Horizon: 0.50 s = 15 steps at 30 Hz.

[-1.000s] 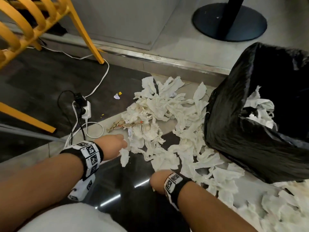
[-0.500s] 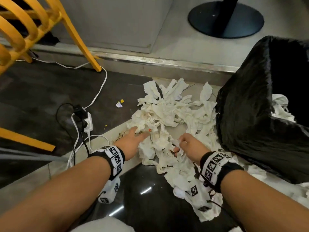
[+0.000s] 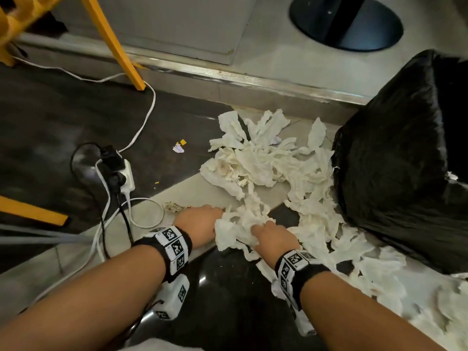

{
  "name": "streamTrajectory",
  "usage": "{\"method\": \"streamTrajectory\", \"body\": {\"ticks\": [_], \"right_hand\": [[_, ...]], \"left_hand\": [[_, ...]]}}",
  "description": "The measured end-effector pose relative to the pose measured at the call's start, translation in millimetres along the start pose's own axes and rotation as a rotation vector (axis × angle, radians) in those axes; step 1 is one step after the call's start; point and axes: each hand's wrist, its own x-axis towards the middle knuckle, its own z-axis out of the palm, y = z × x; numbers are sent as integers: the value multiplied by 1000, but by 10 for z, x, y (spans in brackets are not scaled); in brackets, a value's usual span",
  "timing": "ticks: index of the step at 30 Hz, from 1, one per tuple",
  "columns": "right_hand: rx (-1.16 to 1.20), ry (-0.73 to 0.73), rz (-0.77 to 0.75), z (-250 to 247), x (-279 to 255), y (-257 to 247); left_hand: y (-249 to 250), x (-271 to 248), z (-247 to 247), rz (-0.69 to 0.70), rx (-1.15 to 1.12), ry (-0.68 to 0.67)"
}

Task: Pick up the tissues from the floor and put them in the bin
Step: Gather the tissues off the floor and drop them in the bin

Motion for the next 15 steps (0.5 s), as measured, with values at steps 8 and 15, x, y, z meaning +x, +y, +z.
{"method": "streamTrajectory", "body": {"ticks": [8,15], "right_hand": [[567,337,27,-178,36,107],[884,456,46,-537,-57,314]], "left_hand": [[-61,-195,104,154,-145,302],[181,-105,36,142,-94,77]]}}
